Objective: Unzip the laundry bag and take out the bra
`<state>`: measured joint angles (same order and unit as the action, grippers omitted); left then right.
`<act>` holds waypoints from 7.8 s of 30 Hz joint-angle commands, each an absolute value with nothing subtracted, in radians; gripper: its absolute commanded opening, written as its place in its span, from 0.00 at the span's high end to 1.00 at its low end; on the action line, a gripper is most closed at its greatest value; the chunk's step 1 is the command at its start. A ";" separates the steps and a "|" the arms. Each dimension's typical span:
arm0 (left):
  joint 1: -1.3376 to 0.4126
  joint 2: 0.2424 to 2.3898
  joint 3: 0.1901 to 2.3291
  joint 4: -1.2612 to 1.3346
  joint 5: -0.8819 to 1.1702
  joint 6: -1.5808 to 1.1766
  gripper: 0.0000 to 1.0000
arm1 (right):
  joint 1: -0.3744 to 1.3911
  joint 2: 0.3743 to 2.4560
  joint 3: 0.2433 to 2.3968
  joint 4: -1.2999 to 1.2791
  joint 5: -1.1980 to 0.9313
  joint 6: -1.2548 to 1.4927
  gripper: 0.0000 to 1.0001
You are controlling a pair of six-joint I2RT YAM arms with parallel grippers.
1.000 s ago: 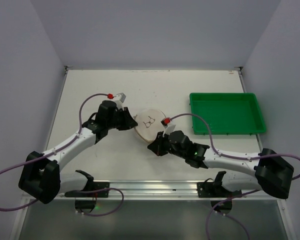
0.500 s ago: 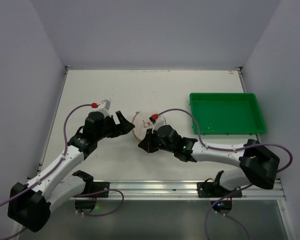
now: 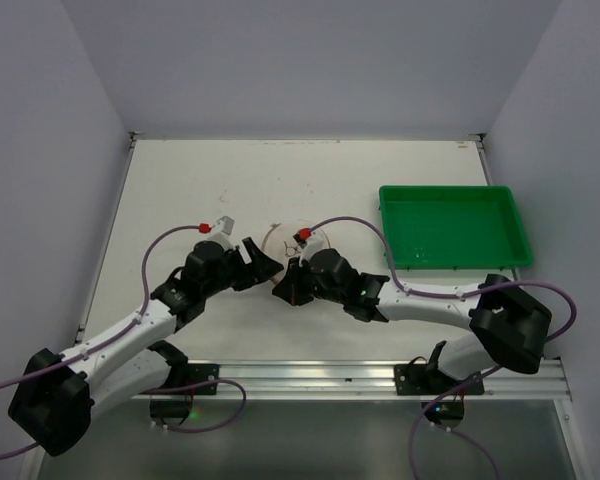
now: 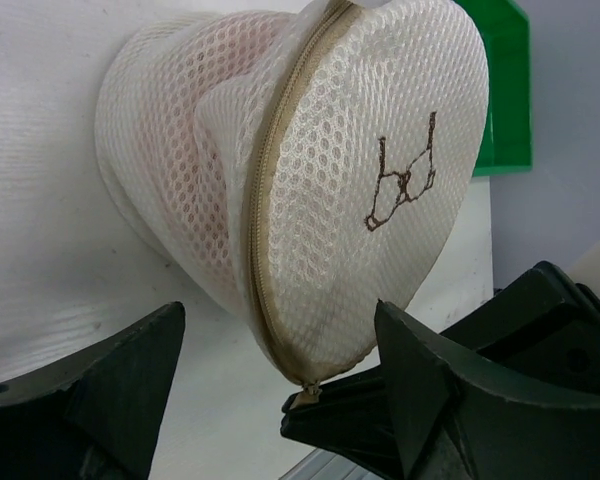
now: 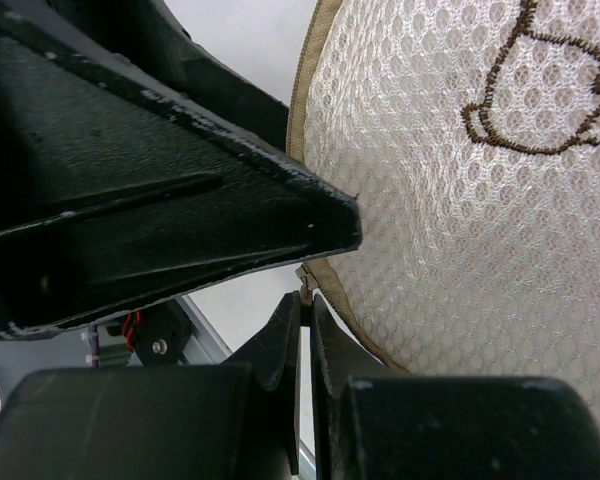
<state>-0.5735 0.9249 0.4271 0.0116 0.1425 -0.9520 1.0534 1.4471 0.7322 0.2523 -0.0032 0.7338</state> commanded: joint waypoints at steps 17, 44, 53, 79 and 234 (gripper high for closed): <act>-0.600 1.074 0.560 0.051 0.034 -0.832 1.00 | 1.057 1.232 0.569 0.190 0.041 0.716 1.00; -0.497 1.088 0.703 -0.206 -0.026 -0.779 0.00 | 1.058 1.420 0.690 0.345 -0.075 0.729 1.00; -0.598 0.914 0.474 -0.055 -0.017 -0.983 0.06 | 1.058 1.483 0.727 0.360 -0.100 0.732 1.00; -0.638 1.173 0.702 -0.038 -0.086 -0.706 1.00 | 1.058 1.147 0.489 0.196 0.012 0.698 1.00; -0.758 1.135 0.649 -0.052 -0.063 -0.884 1.00 | 1.058 1.157 0.543 0.213 0.092 0.764 1.00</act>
<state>-0.7708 1.1206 0.5892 -0.0433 0.0296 -0.9470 1.0542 1.2476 0.5823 0.2535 0.0441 0.7635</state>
